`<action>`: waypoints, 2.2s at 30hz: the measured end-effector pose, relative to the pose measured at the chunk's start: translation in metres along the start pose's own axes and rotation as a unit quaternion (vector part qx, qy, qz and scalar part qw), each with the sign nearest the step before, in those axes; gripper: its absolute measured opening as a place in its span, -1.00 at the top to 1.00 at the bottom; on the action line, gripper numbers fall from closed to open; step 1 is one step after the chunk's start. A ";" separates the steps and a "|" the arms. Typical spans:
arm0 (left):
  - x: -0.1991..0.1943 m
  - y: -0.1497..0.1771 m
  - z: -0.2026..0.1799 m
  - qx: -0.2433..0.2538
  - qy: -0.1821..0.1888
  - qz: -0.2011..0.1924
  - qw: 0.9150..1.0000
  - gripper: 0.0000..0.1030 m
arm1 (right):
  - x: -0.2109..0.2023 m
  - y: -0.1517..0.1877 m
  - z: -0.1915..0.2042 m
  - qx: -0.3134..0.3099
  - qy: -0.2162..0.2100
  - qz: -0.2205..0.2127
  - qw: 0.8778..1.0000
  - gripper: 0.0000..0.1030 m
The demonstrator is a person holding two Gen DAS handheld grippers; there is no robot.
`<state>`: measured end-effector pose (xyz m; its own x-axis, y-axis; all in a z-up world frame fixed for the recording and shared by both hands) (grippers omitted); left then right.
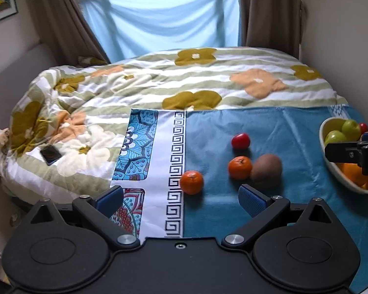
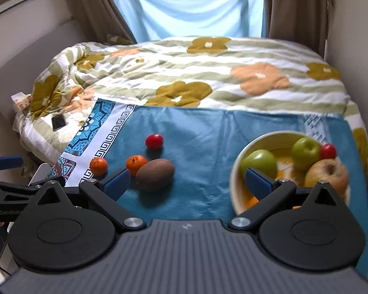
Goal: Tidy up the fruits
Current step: 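Move both tools toward the mandarins and the brown kiwi, then grasp a mandarin with the left tool while the right tool grasps the brown kiwi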
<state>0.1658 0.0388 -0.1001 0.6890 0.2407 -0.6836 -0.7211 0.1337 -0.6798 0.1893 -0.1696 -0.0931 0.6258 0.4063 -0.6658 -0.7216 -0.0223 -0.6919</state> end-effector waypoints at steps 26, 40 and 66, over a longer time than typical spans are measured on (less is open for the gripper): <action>0.107 0.005 -0.024 0.083 0.124 0.049 0.988 0.21 | 0.109 0.018 0.018 -0.013 0.040 0.068 0.997 -1.00; 0.102 0.010 -0.024 0.090 0.110 0.055 0.988 0.23 | 0.130 0.022 0.017 -0.039 0.009 0.091 0.995 -1.00; 0.059 0.012 -0.016 0.048 0.062 0.046 0.996 0.23 | 0.117 0.020 0.024 -0.095 -0.035 0.080 0.992 -0.48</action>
<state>0.1993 0.0390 -0.1532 0.6194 0.1356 -0.7733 -0.7808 0.2094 -0.5887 0.2408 -0.1003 -0.1778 0.4803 0.4459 -0.7553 -0.7370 -0.2618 -0.6232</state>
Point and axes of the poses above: each gripper's, at about its wrist camera, not at the fingertips, and x roughly the way its jaws point, z to its left, y to its underside, the point moved 5 cm from there along x, roughly the way its jaws point, and after that the axes turned 11 degrees about -y, right-handed, at the moved point
